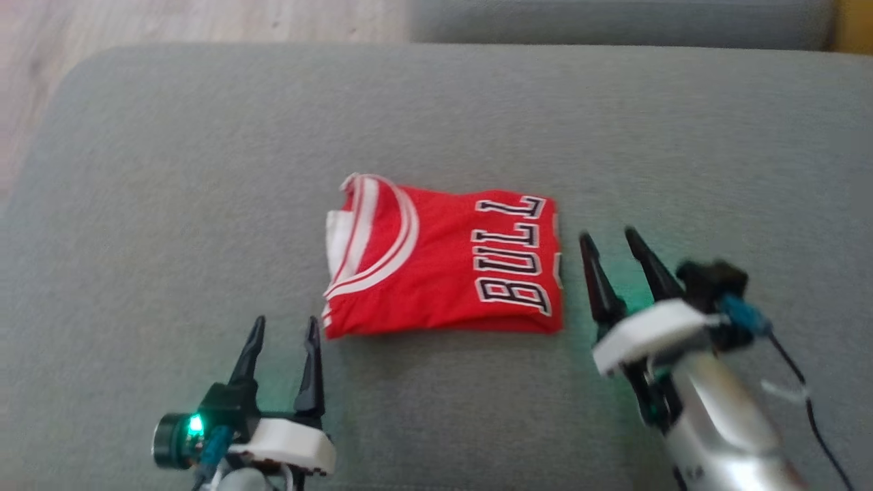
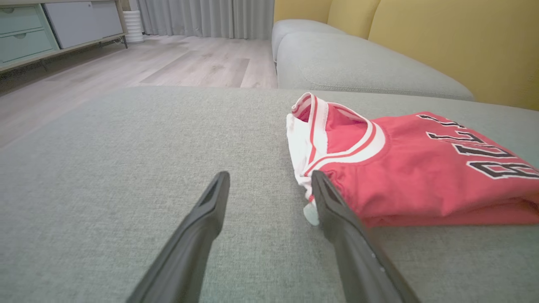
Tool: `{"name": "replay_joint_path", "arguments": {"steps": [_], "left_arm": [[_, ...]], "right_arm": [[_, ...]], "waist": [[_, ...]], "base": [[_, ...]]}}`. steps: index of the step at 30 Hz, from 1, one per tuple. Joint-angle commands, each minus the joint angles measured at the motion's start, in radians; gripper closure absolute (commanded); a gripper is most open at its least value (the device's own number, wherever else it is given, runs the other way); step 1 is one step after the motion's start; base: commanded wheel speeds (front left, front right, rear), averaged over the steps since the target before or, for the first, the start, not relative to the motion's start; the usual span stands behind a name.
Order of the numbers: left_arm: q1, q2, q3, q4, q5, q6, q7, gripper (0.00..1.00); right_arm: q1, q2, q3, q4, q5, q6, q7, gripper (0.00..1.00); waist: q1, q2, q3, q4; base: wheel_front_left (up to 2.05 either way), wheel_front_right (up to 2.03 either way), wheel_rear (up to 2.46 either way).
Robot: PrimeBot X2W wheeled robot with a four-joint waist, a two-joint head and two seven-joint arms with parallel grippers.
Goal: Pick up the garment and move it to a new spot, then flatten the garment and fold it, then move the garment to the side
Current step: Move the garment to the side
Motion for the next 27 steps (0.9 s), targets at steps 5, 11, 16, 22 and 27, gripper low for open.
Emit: {"name": "replay_joint_path", "arguments": {"steps": [5, 11, 16, 22, 27], "left_arm": [[-0.037, 0.005, 0.007, -0.015, -0.019, 0.004, -0.01, 0.0], [-0.028, 0.005, 0.016, -0.017, -0.024, 0.011, -0.01, 0.0], [-0.02, 0.005, 0.031, -0.017, -0.017, 0.006, -0.01, 0.0], [-0.021, 0.005, 0.043, -0.017, -0.01, -0.004, -0.01, 0.0], [-0.044, 0.005, 0.031, -0.019, -0.009, -0.013, -0.01, 0.0]], "right_arm": [[-0.121, 0.004, 0.053, 0.151, -0.013, -0.001, 0.012, 0.0], [-0.135, 0.004, 0.111, 0.292, 0.024, -0.001, 0.053, 1.0], [-0.145, 0.004, 0.113, 0.297, 0.059, -0.001, 0.001, 1.0], [-0.138, 0.004, 0.122, 0.264, 0.086, -0.001, -0.01, 1.0], [-0.116, 0.004, 0.117, 0.197, 0.09, -0.001, -0.011, 1.0]], "waist": [[-0.0001, 0.0, 0.047, 0.096], [-0.0001, 0.0, 0.048, 0.117], [-0.0001, 0.0, 0.027, 0.043], [-0.0001, 0.0, 0.0, -0.118], [-0.0001, 0.0, -0.002, -0.304]], "base": [[0.0, 0.0, 0.0], [0.0, 0.0, 0.0], [0.0, 0.0, 0.0], [0.0, 0.0, 0.0], [0.0, 0.0, 0.0]]}}
